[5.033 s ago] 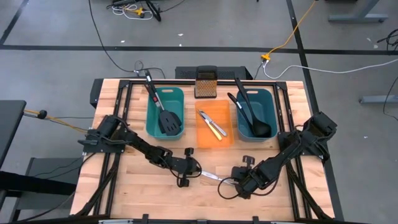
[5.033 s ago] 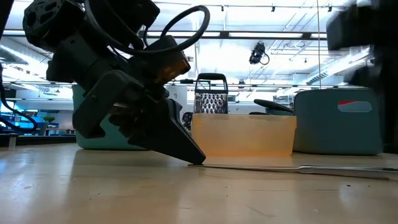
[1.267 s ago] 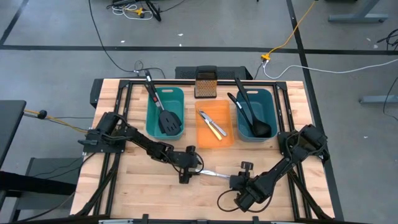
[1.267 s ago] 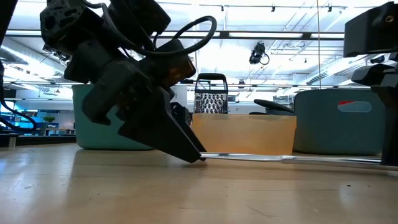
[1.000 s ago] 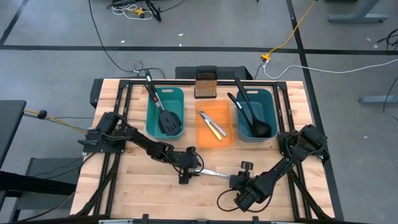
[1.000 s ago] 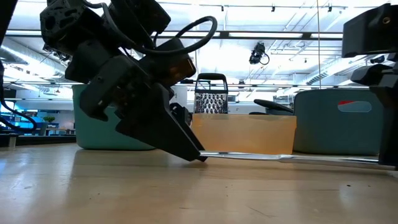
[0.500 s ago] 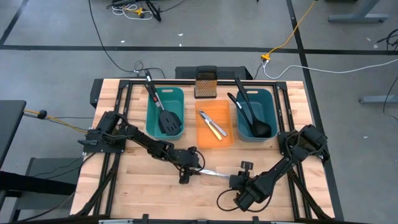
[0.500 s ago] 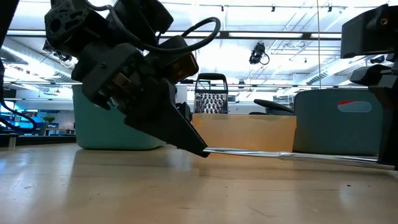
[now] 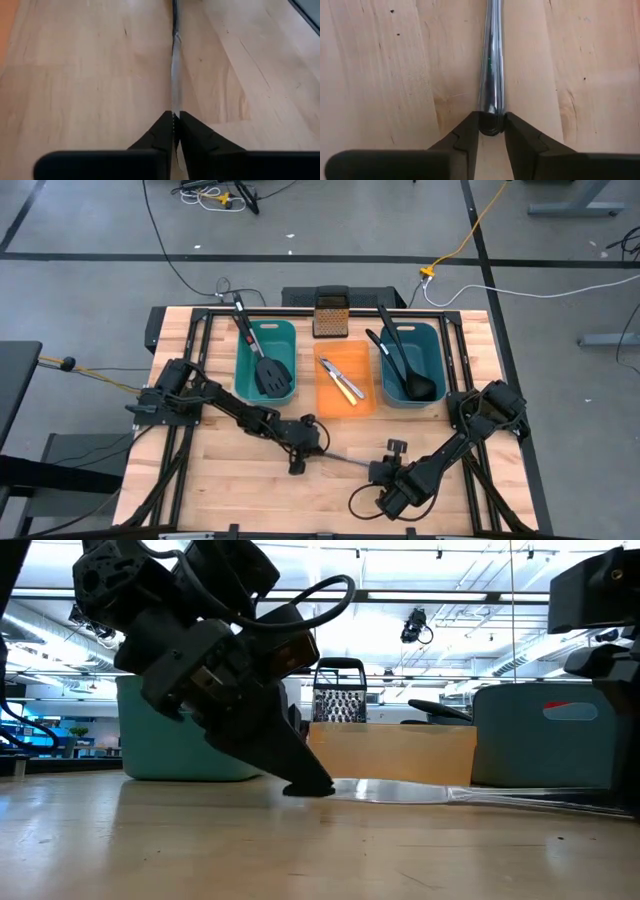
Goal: Pick & Place Kitchen Items
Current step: Put the silver table knife into the orange bin
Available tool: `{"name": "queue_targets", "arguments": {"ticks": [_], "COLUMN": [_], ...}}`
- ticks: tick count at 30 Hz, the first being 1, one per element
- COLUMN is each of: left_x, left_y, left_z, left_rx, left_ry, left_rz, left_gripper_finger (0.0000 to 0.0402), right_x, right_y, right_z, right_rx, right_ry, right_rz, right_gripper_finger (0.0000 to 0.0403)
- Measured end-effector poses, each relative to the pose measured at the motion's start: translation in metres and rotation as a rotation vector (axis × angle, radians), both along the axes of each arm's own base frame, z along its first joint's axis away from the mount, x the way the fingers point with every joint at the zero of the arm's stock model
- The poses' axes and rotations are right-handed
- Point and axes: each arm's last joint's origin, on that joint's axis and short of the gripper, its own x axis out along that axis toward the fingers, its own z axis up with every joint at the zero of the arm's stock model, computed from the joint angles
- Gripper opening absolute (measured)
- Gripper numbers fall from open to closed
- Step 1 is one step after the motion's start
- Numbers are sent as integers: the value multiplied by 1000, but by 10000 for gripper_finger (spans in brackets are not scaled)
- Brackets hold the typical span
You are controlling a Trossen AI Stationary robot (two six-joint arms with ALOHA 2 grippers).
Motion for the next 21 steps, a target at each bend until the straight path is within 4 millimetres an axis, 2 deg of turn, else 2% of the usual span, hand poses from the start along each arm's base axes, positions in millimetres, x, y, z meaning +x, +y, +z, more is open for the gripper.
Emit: {"name": "queue_targets", "arguments": {"ticks": [5, 15, 21], "left_x": [-1, -2, -2], "left_y": [-1, -2, -2], "left_z": [-1, -1, -1], "left_rx": [13, 34, 41], "left_ry": [6, 18, 20], "left_rz": [-5, 10, 9], "left_gripper_finger": [8, 5, 4], "right_x": [1, 2, 12], "right_y": [1, 1, -3], "right_z": [-1, 4, 10], "right_rx": [8, 1, 6], "right_ry": [-3, -28, -6], "right_rz": [-3, 20, 63], "right_gripper_finger": [86, 88, 89]}}
